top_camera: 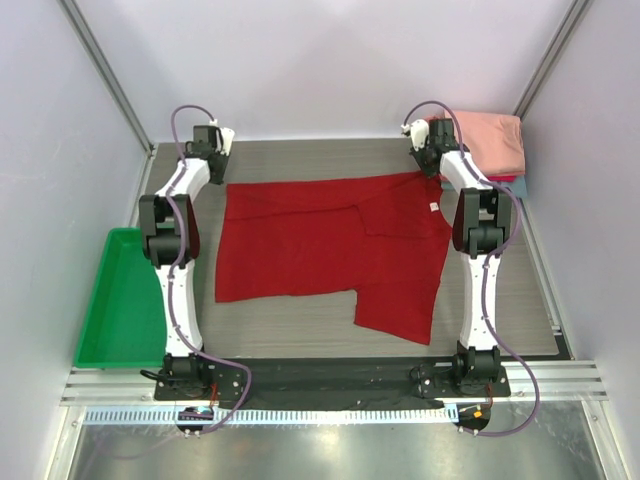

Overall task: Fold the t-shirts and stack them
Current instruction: Fold the tshirt

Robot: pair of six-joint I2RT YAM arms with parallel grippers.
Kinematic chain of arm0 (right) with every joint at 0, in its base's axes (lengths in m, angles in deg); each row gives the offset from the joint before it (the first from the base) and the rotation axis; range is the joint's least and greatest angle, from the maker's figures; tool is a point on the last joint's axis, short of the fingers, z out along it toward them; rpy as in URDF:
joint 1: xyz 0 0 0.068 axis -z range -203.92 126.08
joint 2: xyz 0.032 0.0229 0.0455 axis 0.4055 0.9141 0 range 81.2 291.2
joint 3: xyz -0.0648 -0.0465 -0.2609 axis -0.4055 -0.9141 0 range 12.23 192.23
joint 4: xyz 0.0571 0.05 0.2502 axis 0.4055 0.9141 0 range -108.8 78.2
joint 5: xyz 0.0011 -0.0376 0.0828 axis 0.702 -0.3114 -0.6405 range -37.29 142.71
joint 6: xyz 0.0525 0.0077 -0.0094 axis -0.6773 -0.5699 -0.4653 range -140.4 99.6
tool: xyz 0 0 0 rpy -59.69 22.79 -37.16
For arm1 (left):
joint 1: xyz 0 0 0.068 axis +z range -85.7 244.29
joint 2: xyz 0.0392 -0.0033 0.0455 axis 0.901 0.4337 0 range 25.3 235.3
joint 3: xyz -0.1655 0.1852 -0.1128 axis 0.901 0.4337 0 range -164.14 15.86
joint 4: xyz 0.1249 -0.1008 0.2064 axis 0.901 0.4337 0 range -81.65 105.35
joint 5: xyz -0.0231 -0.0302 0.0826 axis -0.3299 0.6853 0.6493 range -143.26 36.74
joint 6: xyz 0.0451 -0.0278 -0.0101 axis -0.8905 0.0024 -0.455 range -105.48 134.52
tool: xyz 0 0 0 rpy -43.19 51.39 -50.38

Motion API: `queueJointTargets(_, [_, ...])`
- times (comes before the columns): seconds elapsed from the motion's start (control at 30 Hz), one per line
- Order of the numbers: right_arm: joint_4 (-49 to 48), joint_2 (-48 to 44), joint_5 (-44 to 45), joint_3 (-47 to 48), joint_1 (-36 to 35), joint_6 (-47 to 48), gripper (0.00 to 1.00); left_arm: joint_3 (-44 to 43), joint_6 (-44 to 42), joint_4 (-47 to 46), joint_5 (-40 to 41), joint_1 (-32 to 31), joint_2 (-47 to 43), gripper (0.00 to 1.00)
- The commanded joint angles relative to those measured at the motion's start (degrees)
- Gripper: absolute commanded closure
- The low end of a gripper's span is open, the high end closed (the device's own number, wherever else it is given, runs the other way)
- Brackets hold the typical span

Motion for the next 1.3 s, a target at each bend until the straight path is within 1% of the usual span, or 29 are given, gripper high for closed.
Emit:
queueJointTargets(0.0, [-2.03,-0.93,2.28,5.17,0.38,-1.68,0.78,-4.74,2.78,-4.44,2.16,-1.4,-2.58,0.65])
queueJointTargets(0.03, [-2.12,-3.2,2.19,5.43,0.38,-1.94,0.71,-5.27,4.1,-3.83,2.33,-1.4,-3.73,0.61])
queueJointTargets(0.07, [-2.12,-4.61,1.75,5.44,0.38,-2.81,0.67,-5.62,5.51,-3.65,2.42,-1.4,-5.48,0.59])
queueJointTargets(0.1, [-2.21,-6.19,1.05,5.26,0.38,-3.43,0.59,-5.8,7.79,-3.38,2.07,-1.48,-8.89,0.59])
queueJointTargets(0.13, [-2.12,-9.69,0.44,5.0,0.29,-4.05,0.57,-5.8,8.24,-2.51,1.55,-1.75,-10.93,0.57])
queueJointTargets(0.2, [-1.68,-13.39,-2.46,3.77,0.29,-5.89,0.54,-5.37,8.77,-1.19,-0.11,-2.27,-14.27,0.56])
queueJointTargets(0.23, [-1.25,-15.24,-3.08,2.9,0.38,-6.33,0.53,-3.97,8.51,0.38,-0.82,-2.88,-17.94,0.55])
queueJointTargets(0.27, [-1.07,-19.35,-4.39,0.54,0.38,-6.51,0.53,-2.83,8.34,1.18,-2.22,-3.24,-19.63,0.55])
queueJointTargets(0.3, [-0.89,-21.48,-5.19,-1.23,0.38,-6.08,0.52,-1.42,8.34,2.23,-4.15,-3.42,-21.56,0.55])
queueJointTargets(0.33, [-0.8,-23.59,-6.24,-3.33,0.38,-5.55,0.52,0.5,7.29,4.59,-10.0,-3.68,-23.06,0.55])
queueJointTargets(0.37, [-0.28,-28.13,-9.12,-7.88,0.38,-4.85,0.52,3.83,6.93,5.84,-12.49,-3.77,-25.34,0.56])
queueJointTargets(0.43, [1.99,-32.11,-12.04,-12.03,0.46,-2.3,0.52,7.36,6.4,9.34,-17.76,-4.29,-26.5,0.58])
queueJointTargets(0.47, [2.53,-33.79,-13.01,-15.71,0.47,-2.21,0.52,9.21,6.58,10.41,-19.71,-4.3,-26.33,0.59])
queueJointTargets(0.5, [3.06,-36.85,-14.58,-17.4,0.47,-2.21,0.52,9.66,6.75,12.77,-21.99,-4.3,-25.89,0.6])
queueJointTargets(0.57, [5.52,-39.15,-15.82,-20.82,0.38,-3.43,0.51,10.8,8.24,13.41,-25.86,-4.3,-24.05,0.62])
queueJointTargets(0.63, [9.19,-41.71,-18.63,-22.59,0.29,-3.35,0.51,10.98,9.12,12.44,-25.88,-4.21,-22.12,0.62])
queueJointTargets(0.67, [10.17,-42.5,-19.25,-24.6,0.12,-2.83,0.51,9.16,9.3,12.44,-24.84,-4.3,-18.89,0.62])
queueJointTargets(0.73, [11.84,-44.43,-19.69,-27.16,0.03,-1.68,0.51,6.69,9.22,12.79,-23.86,-4.21,-16.06,0.62])
queueJointTargets(0.77, [12.9,-44.7,-20.04,-29.0,0.11,0.67,0.51,4.41,9.13,12.88,-23.25,-4.12,-14.3,0.62])
queueJointTargets(0.87, [16.86,-44.0,-20.66,-31.56,0.03,5.42,0.5,0.54,8.78,12.53,-22.19,-4.12,-9.46,0.63])
queueJointTargets(0.97, [18.45,-41.46,-20.4,-32.7,-0.06,5.97,0.5,-2.01,7.46,12.61,-20.87,-4.12,-5.77,0.64])
queueJointTargets(1.13, [18.45,-37.94,-22.85,-33.06,-0.24,5.44,0.49,-2.9,5.62,11.39,-16.31,-4.12,-1.99,0.64])
queueJointTargets(1.27, [18.71,-35.92,-23.13,-33.5,-2.52,6.84,0.48,-3.34,3.95,10.6,-13.05,-4.03,0.12,0.64])
